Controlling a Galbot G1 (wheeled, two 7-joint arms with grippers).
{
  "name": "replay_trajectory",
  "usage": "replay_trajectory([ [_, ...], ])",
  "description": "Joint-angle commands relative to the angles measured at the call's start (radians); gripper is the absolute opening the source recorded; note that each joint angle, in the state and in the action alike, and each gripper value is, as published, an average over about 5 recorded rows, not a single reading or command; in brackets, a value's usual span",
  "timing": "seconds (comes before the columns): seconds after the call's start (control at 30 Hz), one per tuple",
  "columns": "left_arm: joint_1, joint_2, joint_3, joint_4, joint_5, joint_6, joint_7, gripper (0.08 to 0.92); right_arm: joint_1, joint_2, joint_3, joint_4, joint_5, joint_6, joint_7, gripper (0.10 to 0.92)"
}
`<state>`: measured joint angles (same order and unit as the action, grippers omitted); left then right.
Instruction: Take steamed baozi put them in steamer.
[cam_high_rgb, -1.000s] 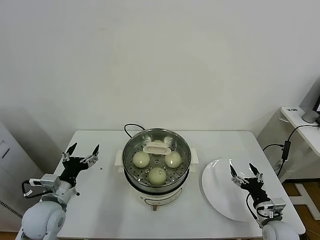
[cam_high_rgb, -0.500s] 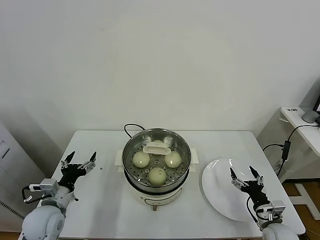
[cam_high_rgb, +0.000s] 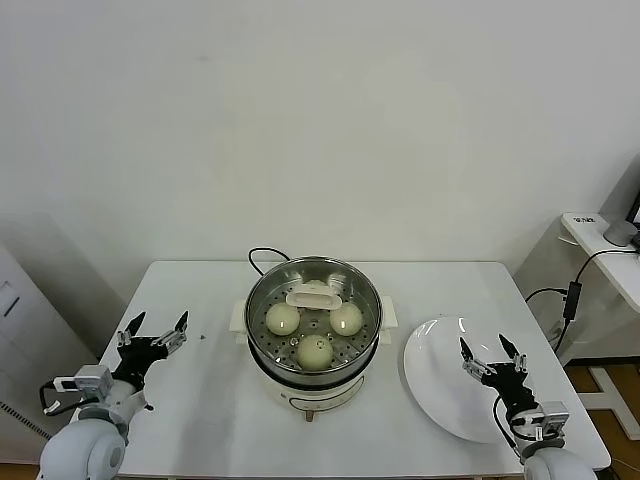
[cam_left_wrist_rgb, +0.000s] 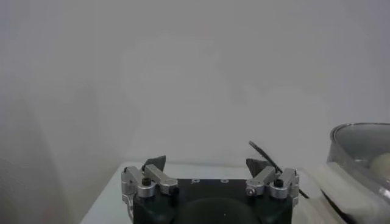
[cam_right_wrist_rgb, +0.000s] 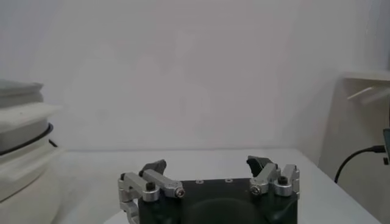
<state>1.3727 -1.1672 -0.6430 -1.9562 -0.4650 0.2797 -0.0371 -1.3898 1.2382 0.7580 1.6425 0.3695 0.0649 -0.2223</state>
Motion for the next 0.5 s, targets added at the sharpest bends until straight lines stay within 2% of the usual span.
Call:
replay_trajectory([
  [0.03, 0.004, -0.004, 0.005, 0.013, -0.005, -0.001, 0.000, 0.823, -0.005, 0.009, 0.001, 0.006, -0.031, -0.012, 0.006, 0.823],
  [0.5, -0.008, -0.005, 0.014, 0.030, 0.000, -0.006, 0.000, 0.823, -0.003, 0.026, -0.013, 0.014, -0.050, -0.023, 0.017, 0.823],
])
